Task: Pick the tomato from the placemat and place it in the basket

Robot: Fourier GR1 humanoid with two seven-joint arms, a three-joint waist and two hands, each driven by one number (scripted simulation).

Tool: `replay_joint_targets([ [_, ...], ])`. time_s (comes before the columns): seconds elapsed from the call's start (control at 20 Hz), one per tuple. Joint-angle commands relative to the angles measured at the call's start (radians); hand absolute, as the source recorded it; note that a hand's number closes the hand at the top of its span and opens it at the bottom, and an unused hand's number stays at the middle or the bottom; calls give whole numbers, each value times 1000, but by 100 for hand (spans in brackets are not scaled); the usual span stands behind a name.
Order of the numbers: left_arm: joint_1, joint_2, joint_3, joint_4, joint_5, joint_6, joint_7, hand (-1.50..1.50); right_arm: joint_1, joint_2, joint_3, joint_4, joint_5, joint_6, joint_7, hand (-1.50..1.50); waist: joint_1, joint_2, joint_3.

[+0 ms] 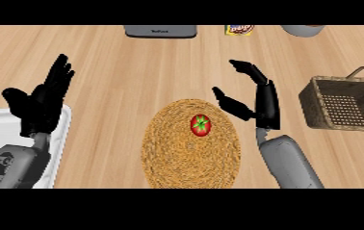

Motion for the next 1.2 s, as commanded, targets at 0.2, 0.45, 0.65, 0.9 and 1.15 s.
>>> replay_joint_targets([
  [0.2, 29, 28, 28, -6, -2, 5, 39, 0, -91, 16, 57, 53, 451, -272, 469, -150, -31, -17, -5],
  [0.45, 27, 7, 19, 5, -11, 24, 43, 0, -107, -92, 156, 20, 465, 161, 747, -150, -50, -29, -9],
  [0.65, 52, -7, 14, -2, -13, 24, 23, 0, -140, -107, 208, -55, 371, 457, 922, -150, -44, -28, -7],
  [0.9, 66, -21, 13, -23, -20, 25, 18, 0, -180, -109, 200, -327, 256, 700, 1214, -150, -46, -20, -2],
  [1.15, 29, -9, 52, -10, -32, -17, 33, 0, -150, -82, 155, -491, 210, 758, 1357, -150, -31, -7, 0],
])
